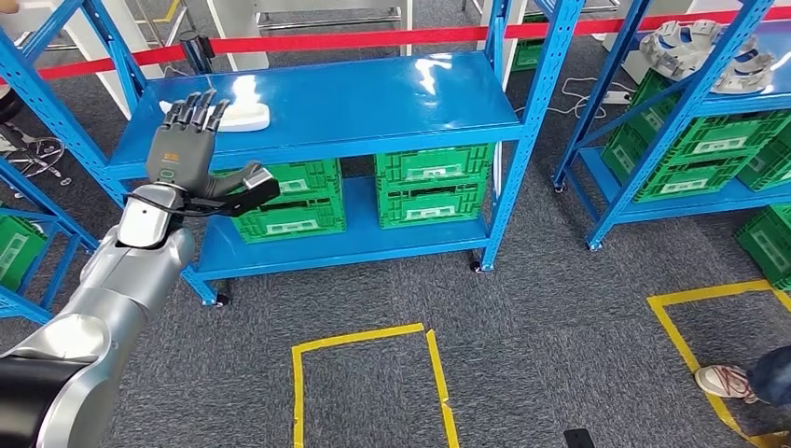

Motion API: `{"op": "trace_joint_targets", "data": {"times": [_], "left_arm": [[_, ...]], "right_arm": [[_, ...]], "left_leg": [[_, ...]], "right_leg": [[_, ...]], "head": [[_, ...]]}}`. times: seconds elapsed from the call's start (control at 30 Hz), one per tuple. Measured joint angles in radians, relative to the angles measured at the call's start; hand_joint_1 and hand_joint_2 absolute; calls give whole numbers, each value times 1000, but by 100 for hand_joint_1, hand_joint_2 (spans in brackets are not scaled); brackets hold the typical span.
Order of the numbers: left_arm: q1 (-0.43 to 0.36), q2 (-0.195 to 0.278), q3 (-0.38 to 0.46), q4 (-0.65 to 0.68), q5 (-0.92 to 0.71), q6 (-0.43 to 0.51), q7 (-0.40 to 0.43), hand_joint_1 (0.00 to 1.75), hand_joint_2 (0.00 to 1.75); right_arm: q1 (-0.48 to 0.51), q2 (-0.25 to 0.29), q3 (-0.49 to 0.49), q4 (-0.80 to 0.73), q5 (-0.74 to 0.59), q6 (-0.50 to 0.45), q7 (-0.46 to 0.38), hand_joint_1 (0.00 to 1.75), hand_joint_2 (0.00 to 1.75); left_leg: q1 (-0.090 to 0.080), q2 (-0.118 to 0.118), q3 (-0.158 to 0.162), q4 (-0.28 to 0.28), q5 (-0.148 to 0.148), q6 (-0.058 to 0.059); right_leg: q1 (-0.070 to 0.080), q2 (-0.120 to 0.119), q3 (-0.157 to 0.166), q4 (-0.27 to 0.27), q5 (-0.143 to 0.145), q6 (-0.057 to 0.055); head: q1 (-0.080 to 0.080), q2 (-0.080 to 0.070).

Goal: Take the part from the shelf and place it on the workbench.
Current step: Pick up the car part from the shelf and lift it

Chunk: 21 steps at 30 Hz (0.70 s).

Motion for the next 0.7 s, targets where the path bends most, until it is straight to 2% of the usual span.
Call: {"op": "trace_joint_targets", "data": {"times": [0.03,0.07,0.1,0.13,0.17,0.2,0.27,0.3,0.33,0.4,0.43,0.47,0.5,0.57,0.6,0.63,0.7], "left_arm": [[2,0,0,0,-2,-2,4,0,0],[2,0,0,0,-3,-3,9,0,0],[3,1,0,0,-5,-6,14,0,0],[3,3,0,-1,-7,-10,20,0,0],[5,5,0,-2,-10,-14,26,0,0],[7,7,0,-4,-13,-18,31,0,0],[10,11,0,-8,-18,-21,39,0,0],[10,14,0,-9,-18,-21,42,0,0],[11,17,0,-10,-19,-22,44,0,0],[15,21,0,-9,-19,-24,46,0,0],[20,22,0,-8,-19,-26,46,0,0],[24,23,0,-8,-19,-28,48,0,0],[27,24,0,-8,-19,-32,51,0,0],[29,27,0,-7,-20,-37,61,0,0],[28,29,0,-7,-20,-41,67,0,0],[27,32,0,-6,-21,-44,72,0,0],[27,40,0,-2,-23,-51,84,0,0]], "right_arm": [[0,0,0,0,0,0,0,0,0],[1,1,0,1,0,1,-1,0,0],[1,2,0,2,0,2,-3,0,0],[1,3,0,3,0,4,-4,0,0],[2,4,0,5,1,5,-5,0,0],[2,3,0,5,1,5,-6,0,0],[3,3,0,5,0,5,-7,0,0],[2,3,0,5,0,5,-7,0,0],[2,4,0,5,0,5,-8,0,0],[2,4,0,5,0,4,-8,0,0],[3,4,0,5,0,4,-8,0,0],[3,4,0,5,0,4,-8,0,0],[3,4,0,5,-1,3,-8,0,0],[3,4,0,5,-1,0,-8,0,0],[3,5,0,5,-1,-2,-9,0,0],[2,6,0,5,-1,-5,-9,0,0],[2,7,0,5,1,-11,-12,0,0]], "left_leg": [[5,0,5,8,-10,-7],[7,0,4,17,-22,-17],[7,-1,0,28,-34,-26],[5,-1,-5,37,-43,-33],[2,-2,-10,40,-49,-39],[2,-2,-10,40,-52,-43],[4,0,-10,48,-60,-49],[5,2,-24,77,-72,-52],[6,4,-52,127,-90,-54],[5,5,-143,268,-130,-57],[5,6,-187,323,-136,-56],[5,6,-217,346,-121,-53],[4,6,-229,331,-84,-47],[-3,6,-208,214,25,-28],[-8,6,-189,153,64,-18],[-13,6,-173,107,84,-10],[-19,7,-158,73,81,-6]], "right_leg": [[-5,-2,17,-63,49,6],[-7,-4,37,-121,82,13],[-9,-5,54,-169,98,11],[-10,-6,63,-194,99,5],[-8,-5,63,-193,85,-7],[-8,-4,62,-195,78,-22],[-8,-2,67,-192,70,-38],[-9,-1,72,-194,67,-45],[-9,0,78,-196,63,-51],[-6,0,91,-201,55,-58],[-4,1,99,-202,50,-60],[-2,1,107,-202,45,-61],[1,2,117,-202,38,-62],[5,2,137,-204,26,-62],[8,3,144,-205,20,-60],[9,4,147,-207,16,-57],[10,6,149,-211,13,-46]], "head": [[0,0],[2,0],[5,0],[7,0],[8,0],[8,0],[4,0],[3,0],[2,0],[0,0],[0,0],[0,0],[0,0],[0,0],[0,0],[0,0],[-1,0]]}}
